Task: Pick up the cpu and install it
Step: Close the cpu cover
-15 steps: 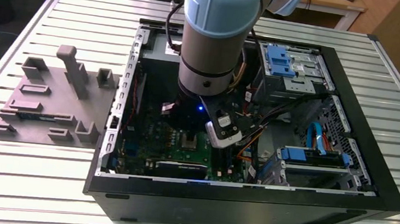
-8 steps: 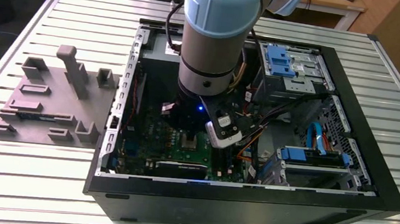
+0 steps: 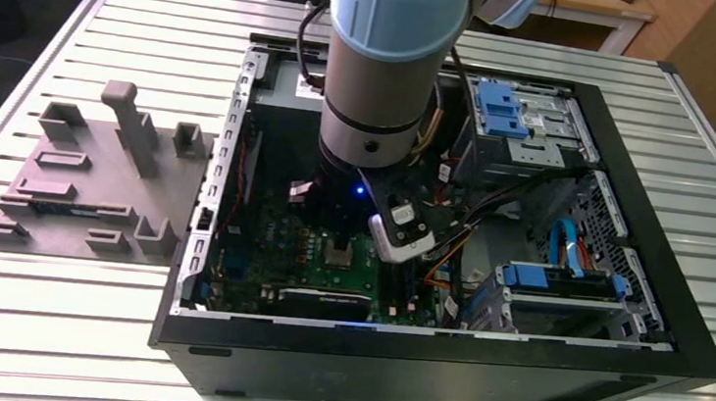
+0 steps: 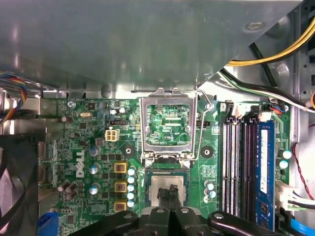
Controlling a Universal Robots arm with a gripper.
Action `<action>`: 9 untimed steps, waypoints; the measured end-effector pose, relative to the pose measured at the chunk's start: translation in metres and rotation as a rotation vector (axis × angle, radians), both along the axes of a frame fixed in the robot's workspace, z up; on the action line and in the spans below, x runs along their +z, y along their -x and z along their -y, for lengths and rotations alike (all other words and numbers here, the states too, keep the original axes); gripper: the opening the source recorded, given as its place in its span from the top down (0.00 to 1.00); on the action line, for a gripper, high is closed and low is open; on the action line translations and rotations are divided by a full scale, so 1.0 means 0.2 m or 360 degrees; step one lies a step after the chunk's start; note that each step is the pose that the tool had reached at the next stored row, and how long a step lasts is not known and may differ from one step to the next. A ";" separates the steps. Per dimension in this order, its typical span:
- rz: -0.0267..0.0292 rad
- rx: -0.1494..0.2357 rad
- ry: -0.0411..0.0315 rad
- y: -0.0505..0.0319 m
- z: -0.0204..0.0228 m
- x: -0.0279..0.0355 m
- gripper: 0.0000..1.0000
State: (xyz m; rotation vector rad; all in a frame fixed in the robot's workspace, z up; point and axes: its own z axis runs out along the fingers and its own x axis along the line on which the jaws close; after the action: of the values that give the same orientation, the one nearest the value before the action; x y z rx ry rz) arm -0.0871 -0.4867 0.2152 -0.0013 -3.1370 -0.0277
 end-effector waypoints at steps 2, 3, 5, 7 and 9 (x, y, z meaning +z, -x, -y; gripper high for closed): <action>0.00000 0.0000 0.0000 0.000 0.000 0.007 0.90; 0.00001 0.0000 0.0000 0.000 0.000 0.009 0.90; 0.00001 0.0000 0.0000 0.000 0.000 0.014 0.90; 0.00000 0.0000 0.0000 0.000 0.000 0.020 0.90; 0.00000 0.0000 0.0000 0.000 0.000 0.029 0.90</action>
State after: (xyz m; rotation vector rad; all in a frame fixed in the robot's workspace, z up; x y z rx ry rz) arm -0.0871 -0.4867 0.2211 -0.0013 -3.1370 -0.0277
